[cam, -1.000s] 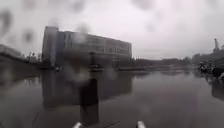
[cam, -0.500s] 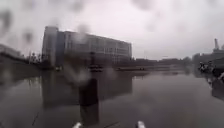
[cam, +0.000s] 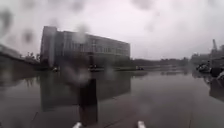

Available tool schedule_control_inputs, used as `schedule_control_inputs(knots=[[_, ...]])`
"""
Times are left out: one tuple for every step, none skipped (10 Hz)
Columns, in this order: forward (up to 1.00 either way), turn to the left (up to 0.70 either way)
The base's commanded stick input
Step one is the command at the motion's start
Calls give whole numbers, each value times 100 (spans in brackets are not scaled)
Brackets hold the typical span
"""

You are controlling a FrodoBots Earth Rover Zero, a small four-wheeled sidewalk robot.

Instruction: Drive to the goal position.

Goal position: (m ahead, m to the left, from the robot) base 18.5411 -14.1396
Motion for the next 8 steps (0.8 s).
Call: schedule_control_inputs(knots=[[0,-70],[0,-69],[0,-69],[0,-69],[0,-69],[0,-69],[0,-69],[0,-69]])
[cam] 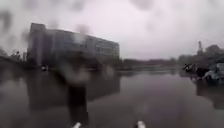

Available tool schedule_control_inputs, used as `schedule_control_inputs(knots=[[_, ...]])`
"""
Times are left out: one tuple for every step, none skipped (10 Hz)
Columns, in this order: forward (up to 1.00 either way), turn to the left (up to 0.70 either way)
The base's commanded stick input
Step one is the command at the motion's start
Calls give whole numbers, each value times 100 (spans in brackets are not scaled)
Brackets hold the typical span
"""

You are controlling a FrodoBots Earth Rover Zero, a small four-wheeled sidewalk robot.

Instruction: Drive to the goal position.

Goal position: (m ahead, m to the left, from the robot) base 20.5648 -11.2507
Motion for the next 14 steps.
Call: schedule_control_inputs(knots=[[18,-82],[51,-42],[70,-8],[70,1],[70,1],[70,1],[70,1],[70,1],[70,1],[70,1],[70,1],[70,1],[70,1],[70,1]])
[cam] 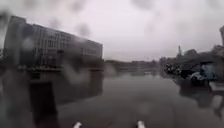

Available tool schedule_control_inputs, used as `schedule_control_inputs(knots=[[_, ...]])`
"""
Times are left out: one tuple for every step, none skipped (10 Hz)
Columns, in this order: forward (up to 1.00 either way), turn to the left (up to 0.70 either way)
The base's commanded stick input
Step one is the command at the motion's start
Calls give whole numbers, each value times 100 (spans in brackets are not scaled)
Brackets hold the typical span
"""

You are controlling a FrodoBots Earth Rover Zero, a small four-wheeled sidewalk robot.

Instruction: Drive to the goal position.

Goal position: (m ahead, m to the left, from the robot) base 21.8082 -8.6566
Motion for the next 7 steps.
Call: schedule_control_inputs(knots=[[70,1],[70,1],[70,1],[70,1],[70,1],[70,1],[70,1]])
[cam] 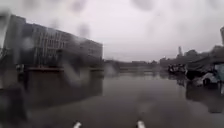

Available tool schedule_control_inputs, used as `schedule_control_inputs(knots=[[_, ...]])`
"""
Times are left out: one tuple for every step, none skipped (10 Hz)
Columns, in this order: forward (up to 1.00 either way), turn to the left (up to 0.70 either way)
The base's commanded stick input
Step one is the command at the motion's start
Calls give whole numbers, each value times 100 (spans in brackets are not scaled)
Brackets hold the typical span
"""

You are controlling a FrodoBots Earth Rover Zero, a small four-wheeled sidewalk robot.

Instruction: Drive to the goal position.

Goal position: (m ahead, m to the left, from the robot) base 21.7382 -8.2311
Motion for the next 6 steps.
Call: schedule_control_inputs(knots=[[70,1],[70,1],[70,1],[70,1],[70,1],[70,1]])
